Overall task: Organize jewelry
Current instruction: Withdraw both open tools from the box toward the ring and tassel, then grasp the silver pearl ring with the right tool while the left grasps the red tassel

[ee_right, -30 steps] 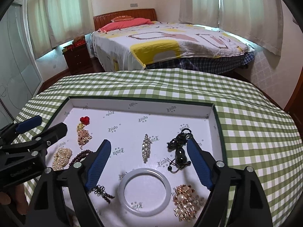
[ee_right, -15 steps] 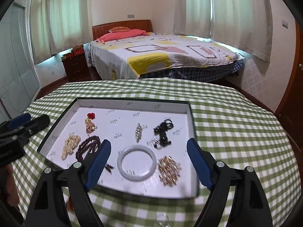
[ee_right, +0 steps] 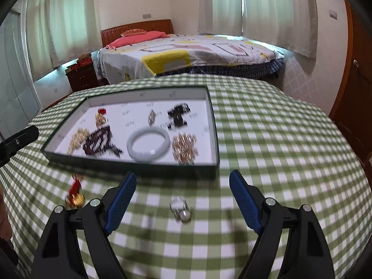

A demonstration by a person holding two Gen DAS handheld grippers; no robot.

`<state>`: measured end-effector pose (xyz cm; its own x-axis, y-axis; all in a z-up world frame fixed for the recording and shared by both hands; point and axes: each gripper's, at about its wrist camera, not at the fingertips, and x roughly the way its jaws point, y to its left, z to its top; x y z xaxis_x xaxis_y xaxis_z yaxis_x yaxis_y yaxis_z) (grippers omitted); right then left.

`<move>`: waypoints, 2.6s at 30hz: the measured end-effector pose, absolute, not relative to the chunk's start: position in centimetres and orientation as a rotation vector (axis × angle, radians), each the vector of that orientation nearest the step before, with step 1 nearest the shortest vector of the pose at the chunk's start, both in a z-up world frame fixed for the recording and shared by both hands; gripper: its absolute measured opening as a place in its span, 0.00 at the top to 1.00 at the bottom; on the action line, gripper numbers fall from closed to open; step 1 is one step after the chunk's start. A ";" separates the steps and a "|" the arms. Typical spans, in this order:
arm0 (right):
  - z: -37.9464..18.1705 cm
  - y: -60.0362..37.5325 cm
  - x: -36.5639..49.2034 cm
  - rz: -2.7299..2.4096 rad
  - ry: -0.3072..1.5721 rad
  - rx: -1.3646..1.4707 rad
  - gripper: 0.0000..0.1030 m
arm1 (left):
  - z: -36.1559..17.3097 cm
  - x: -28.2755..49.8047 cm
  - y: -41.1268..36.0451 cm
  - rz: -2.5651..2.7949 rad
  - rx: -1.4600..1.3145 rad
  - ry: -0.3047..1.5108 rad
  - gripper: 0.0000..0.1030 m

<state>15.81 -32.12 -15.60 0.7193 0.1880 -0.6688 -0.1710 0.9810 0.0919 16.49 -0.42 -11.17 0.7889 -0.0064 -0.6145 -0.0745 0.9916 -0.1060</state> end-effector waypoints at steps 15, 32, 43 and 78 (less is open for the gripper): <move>-18.0 -32.4 16.0 0.216 0.830 0.029 0.43 | -14.6 15.4 -1.4 0.021 -0.103 0.732 0.14; -18.4 -31.7 15.2 0.245 0.863 0.021 0.76 | -15.4 15.0 -3.4 -0.029 -0.079 0.762 0.14; -18.6 -32.2 14.5 0.261 0.860 0.051 0.76 | -17.5 16.3 -6.0 -0.064 -0.013 0.838 0.29; -18.7 -31.1 14.4 0.274 0.850 0.053 0.76 | -17.5 16.5 -4.2 -0.125 -0.069 0.870 0.85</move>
<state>14.41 -31.09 -18.67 0.6273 0.2601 -0.7341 -0.2181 0.9635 0.1550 16.54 -4.18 -17.52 0.6378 -0.1371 -0.7579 0.0812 0.9905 -0.1109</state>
